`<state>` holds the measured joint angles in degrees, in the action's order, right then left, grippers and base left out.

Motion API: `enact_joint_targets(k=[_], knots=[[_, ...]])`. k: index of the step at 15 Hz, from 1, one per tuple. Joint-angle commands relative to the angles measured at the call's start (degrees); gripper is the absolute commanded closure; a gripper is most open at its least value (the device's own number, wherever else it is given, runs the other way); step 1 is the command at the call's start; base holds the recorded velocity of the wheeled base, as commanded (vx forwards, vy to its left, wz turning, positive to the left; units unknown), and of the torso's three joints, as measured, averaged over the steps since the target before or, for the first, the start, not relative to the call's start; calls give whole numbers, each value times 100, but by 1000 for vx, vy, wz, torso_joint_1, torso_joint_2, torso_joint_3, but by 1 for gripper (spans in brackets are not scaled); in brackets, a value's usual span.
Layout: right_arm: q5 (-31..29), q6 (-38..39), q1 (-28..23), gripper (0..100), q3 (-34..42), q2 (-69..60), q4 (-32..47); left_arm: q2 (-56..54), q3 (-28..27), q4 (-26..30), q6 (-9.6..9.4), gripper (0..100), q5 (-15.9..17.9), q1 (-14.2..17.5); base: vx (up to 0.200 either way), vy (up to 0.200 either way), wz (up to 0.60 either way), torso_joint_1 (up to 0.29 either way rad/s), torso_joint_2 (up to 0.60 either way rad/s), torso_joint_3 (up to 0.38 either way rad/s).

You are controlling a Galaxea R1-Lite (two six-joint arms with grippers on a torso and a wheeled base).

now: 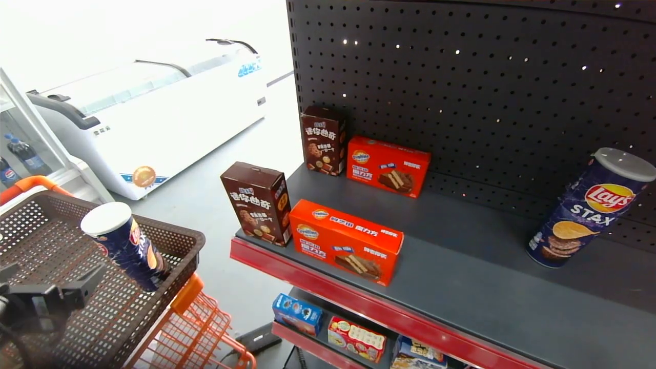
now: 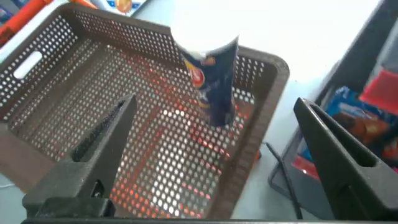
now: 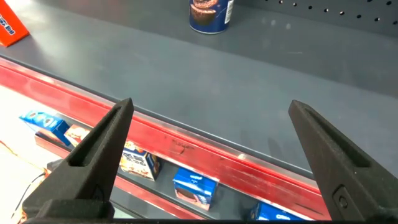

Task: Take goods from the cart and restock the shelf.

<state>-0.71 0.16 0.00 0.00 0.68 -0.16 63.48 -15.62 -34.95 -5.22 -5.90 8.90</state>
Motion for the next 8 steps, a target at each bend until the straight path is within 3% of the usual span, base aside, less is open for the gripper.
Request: enact_joint_targets(k=[1, 4, 5, 6, 8], knots=[[0, 2, 0, 0, 0, 2, -2, 2011, 226, -1778, -155, 0, 1, 305, 0, 0, 0, 0, 0, 0], [0, 2, 0, 0, 0, 2, -2, 2942, 287, -2728, -146, 0, -34, 305, 0, 0, 0, 0, 0, 0], [0, 2, 0, 0, 0, 2, -2, 2969, 296, -2754, -146, 0, -34, 305, 0, 0, 0, 0, 0, 0], [0, 2, 0, 0, 0, 2, -2, 3575, 340, -3563, -173, 0, -52, 323, 0, 0, 0, 0, 0, 0], [0, 2, 0, 0, 0, 2, -2, 4234, 340, -4433, -164, 0, -60, 323, 0, 0, 0, 0, 0, 0]])
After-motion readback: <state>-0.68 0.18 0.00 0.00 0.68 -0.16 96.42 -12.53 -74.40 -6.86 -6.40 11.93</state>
